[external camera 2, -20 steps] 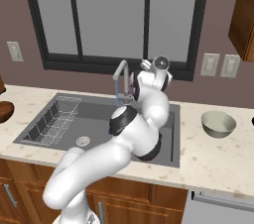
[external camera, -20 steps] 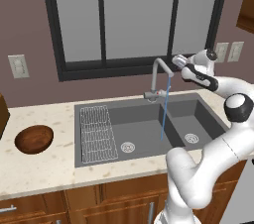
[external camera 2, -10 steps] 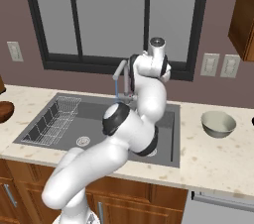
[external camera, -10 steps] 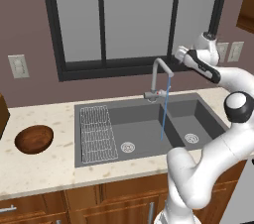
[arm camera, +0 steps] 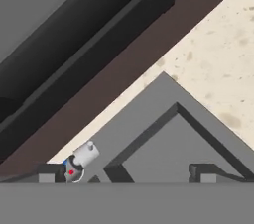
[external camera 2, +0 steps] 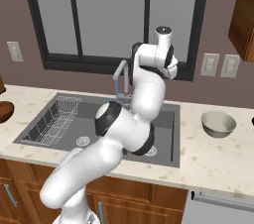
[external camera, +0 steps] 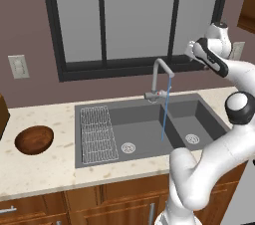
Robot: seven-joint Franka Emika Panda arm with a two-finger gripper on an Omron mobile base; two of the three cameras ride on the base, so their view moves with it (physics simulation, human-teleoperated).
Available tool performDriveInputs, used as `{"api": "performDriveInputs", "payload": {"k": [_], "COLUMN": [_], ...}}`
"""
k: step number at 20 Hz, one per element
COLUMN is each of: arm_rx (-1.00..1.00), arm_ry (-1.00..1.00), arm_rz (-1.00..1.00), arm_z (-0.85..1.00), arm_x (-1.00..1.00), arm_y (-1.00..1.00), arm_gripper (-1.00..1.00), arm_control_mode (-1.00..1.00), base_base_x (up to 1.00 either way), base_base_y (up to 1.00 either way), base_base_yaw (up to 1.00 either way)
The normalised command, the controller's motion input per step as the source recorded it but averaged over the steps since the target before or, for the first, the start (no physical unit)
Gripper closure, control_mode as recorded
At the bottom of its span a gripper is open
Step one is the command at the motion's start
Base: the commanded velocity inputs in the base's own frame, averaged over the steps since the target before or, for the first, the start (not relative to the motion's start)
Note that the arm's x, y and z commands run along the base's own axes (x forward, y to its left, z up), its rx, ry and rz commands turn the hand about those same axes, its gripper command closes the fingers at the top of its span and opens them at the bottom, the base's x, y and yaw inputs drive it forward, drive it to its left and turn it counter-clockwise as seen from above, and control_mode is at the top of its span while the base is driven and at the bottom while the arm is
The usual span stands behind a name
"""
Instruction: Rinse each bowl for a few seconds and place them down in the sink or on the counter.
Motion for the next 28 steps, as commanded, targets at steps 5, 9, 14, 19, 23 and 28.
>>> {"api": "performDriveInputs", "payload": {"k": [5, 9, 14, 19, 23, 28], "arm_rx": [-0.08, -0.15, -0.14, -0.12, -0.11, -0.09], "arm_ry": [0.05, 0.04, 0.01, 0.00, 0.01, 0.11], "arm_rz": [0.05, 0.12, 0.17, 0.19, 0.16, 0.11], "arm_z": [0.02, -0.03, -0.08, -0.01, 0.00, -0.02], "arm_x": [-0.79, -0.83, -0.73, -0.63, -0.54, -0.38], "arm_y": [-0.01, 0.15, 0.03, -0.12, -0.14, -0.02], "arm_gripper": [-1.00, -1.00, -1.00, -1.00, -1.00, -1.00], "arm_control_mode": [-1.00, -1.00, -1.00, -1.00, -1.00, -1.00], "base_base_x": [0.00, 0.00, 0.00, 0.00, 0.00, 0.00], "base_base_y": [0.00, 0.00, 0.00, 0.00, 0.00, 0.00], "base_base_yaw": [0.00, 0.00, 0.00, 0.00, 0.00, 0.00]}}
